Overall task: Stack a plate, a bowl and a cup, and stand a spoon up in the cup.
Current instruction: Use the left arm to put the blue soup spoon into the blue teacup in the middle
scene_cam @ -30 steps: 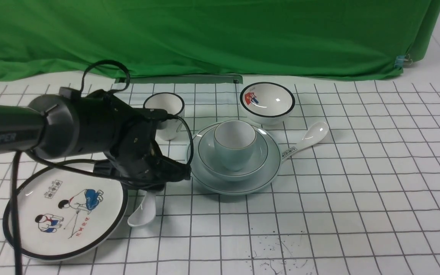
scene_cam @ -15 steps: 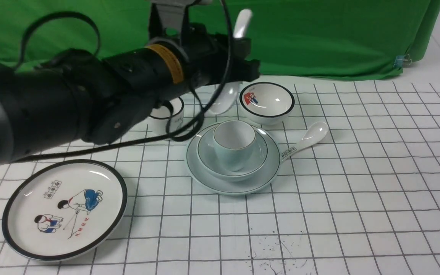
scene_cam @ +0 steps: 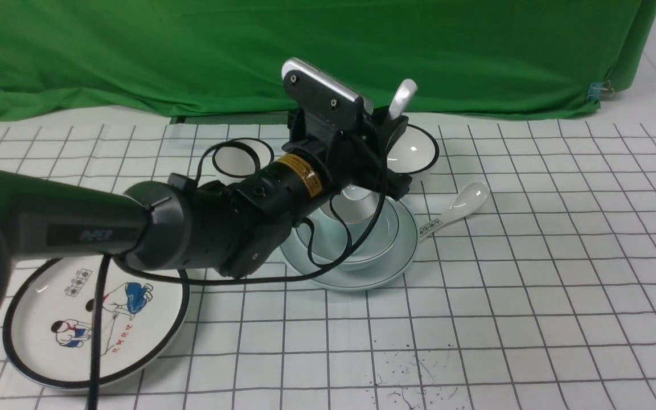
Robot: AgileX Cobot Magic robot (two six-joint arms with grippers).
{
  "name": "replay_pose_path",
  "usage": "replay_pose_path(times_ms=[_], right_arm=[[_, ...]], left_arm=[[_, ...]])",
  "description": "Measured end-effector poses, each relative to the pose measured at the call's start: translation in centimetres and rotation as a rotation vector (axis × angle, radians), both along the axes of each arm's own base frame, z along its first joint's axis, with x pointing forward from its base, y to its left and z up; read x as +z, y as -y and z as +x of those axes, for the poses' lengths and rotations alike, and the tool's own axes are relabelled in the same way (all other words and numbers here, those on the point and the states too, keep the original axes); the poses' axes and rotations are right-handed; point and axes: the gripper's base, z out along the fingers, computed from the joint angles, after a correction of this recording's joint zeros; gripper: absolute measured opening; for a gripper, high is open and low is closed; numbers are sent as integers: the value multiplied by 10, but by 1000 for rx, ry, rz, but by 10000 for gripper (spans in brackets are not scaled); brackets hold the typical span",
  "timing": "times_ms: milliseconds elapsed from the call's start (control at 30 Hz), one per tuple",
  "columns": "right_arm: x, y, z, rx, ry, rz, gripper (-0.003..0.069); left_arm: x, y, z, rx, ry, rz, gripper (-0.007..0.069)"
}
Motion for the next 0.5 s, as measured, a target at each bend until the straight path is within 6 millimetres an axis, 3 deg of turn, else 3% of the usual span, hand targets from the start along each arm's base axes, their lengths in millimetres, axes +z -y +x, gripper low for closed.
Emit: replay_pose_path(times_ms=[133, 333, 467, 500], right_arm=[[0, 0, 0, 0, 0, 0, 347], [0, 0, 0, -1, 2, -4, 347], [0, 0, 0, -4, 3, 2, 347], [0, 0, 0, -5, 3, 6, 347]], left_arm=[[-11, 0, 2, 8, -29, 8, 75], [-12, -2, 4, 38, -46, -16, 88], [-17, -3, 4, 44, -87, 12, 182], [-19, -3, 4, 46, -108, 26, 239]])
